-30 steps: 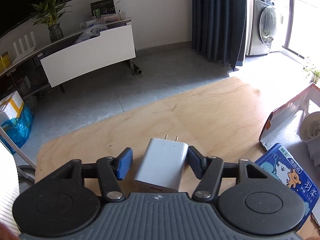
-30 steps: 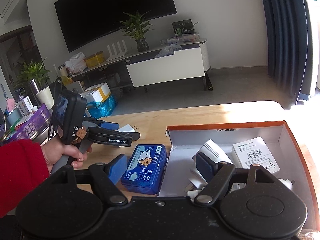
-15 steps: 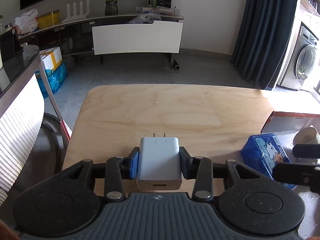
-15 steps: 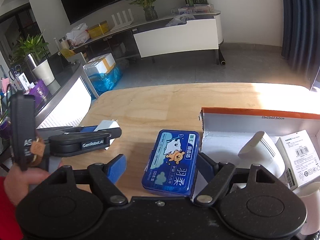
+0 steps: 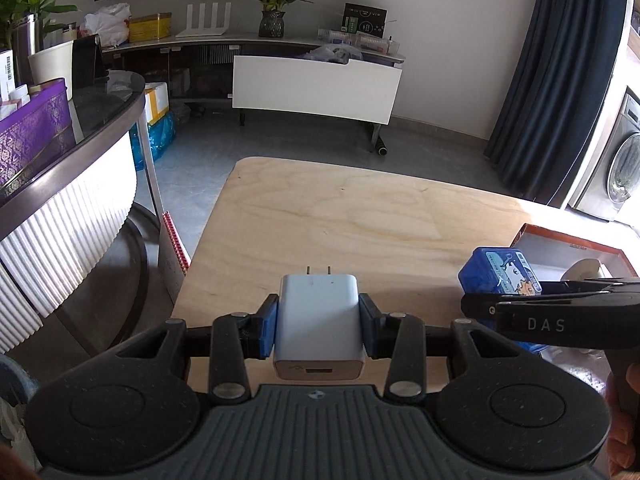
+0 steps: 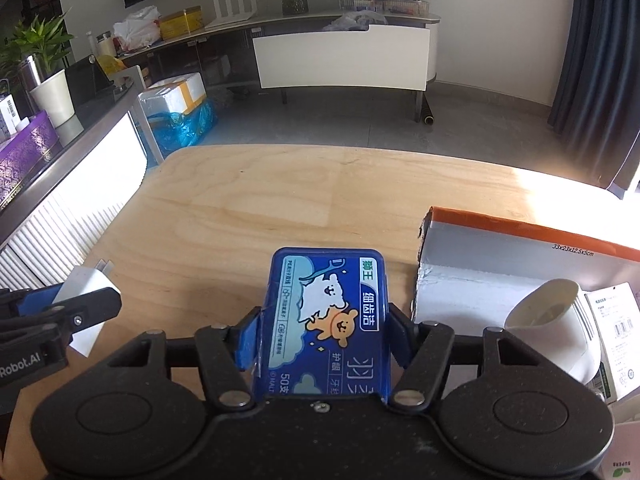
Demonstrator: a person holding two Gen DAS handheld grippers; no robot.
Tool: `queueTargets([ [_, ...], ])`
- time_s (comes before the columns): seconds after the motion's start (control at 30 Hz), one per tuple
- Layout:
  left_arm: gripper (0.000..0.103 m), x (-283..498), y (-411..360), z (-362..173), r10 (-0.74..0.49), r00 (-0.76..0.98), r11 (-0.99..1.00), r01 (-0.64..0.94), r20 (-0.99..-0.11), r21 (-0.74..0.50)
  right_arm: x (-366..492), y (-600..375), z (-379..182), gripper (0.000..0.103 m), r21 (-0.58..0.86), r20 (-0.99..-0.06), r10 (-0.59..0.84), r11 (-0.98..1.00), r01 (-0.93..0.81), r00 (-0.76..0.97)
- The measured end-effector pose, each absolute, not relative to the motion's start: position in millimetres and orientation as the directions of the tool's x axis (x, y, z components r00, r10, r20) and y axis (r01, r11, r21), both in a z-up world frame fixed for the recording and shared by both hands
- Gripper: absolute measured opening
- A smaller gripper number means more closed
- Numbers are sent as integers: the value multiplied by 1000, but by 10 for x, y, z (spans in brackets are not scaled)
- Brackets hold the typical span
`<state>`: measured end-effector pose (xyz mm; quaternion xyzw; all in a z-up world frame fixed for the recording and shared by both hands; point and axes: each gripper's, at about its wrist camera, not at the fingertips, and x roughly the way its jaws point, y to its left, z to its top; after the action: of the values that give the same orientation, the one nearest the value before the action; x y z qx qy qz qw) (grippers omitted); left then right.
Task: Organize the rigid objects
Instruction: 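Grasp the small white charger with the left tool while the right tool grasps the blue tin, then carry the white charger and blue tin with both tools over the orange-rimmed box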
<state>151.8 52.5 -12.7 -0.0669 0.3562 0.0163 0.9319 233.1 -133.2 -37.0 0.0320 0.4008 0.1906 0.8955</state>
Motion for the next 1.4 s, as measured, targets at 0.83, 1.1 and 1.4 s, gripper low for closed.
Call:
queueTargets([
  [0.83, 41, 654, 260, 319, 39, 808, 987, -121, -588, -101, 1134, -1585, 345, 75, 271, -575, 459, 888, -372, 677],
  [1.1, 41, 497, 197, 440, 48, 826, 988, -123, -561, -97, 894, -1728, 453, 75, 281, -544, 468, 884, -374, 697],
  [1.4, 41, 388, 90, 492, 33, 837, 990, -104, -546, -100, 729, -1905, 513, 75, 290, -520, 460, 888, -357, 720],
])
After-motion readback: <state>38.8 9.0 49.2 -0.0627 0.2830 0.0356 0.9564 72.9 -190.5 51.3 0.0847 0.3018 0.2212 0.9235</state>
